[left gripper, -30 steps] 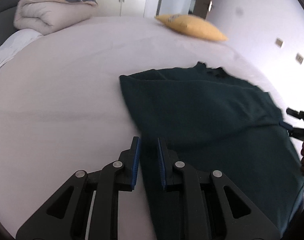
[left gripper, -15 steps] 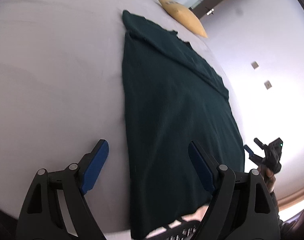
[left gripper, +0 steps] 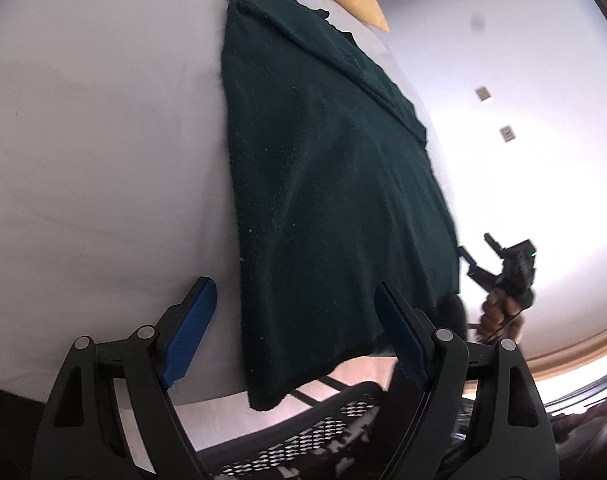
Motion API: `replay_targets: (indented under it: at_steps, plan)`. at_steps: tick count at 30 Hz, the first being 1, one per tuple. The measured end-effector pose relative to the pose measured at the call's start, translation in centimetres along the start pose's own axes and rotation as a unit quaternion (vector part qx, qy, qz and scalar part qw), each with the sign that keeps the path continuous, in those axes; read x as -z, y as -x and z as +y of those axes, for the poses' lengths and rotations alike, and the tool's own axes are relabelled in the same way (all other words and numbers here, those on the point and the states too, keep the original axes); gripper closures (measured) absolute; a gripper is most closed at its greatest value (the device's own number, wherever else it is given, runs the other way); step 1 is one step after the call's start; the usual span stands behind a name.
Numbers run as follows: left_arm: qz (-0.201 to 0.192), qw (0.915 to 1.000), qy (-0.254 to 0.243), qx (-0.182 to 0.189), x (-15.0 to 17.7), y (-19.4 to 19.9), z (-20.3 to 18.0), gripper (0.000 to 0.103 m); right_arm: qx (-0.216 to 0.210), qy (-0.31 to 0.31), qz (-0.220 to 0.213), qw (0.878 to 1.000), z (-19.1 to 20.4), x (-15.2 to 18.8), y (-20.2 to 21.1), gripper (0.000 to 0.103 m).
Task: Fold small clothes
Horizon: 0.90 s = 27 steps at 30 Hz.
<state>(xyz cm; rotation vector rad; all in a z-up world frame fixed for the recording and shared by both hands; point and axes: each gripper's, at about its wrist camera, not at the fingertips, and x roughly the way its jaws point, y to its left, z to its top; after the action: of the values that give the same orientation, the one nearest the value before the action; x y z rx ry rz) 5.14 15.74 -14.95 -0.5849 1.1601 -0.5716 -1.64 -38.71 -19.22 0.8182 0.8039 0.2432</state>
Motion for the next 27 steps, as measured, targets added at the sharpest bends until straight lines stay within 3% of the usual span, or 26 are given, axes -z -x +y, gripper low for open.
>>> replay_targets:
  at_steps: [6,8,11,12,17,21,27]
  plan:
    - [0.021,0.9986,0.020,0.045,-0.8,-1.1,0.7,0.024,-0.009,0.003,0.002,1.000,0.1,0.3,0.9,0.023]
    - [0.025,0.9981,0.023,0.052,-1.2,-1.5,0.9,0.029,-0.008,0.003,0.004,1.000,0.0,0.3,1.1,0.023]
    - [0.032,0.9968,0.041,0.061,-2.2,-2.3,1.7,0.058,-0.008,0.000,0.008,1.000,-0.3,0.5,1.4,0.024]
    - [0.036,0.9962,0.048,0.063,-2.2,-2.6,2.0,0.073,-0.006,0.000,0.010,1.000,-0.4,0.5,1.5,0.024]
    - [0.050,0.9953,0.045,0.069,-2.3,-3.7,1.9,0.076,0.023,0.002,0.023,0.999,-1.3,0.4,2.6,0.025]
    - [0.052,0.9962,0.041,0.057,-2.3,-4.5,1.4,0.089,0.046,-0.001,0.037,0.998,-2.3,0.3,3.5,0.028]
    - [0.044,0.9971,0.042,0.046,-2.7,-5.0,1.3,0.097,0.086,-0.001,0.091,0.992,-3.1,0.7,1.9,0.033]
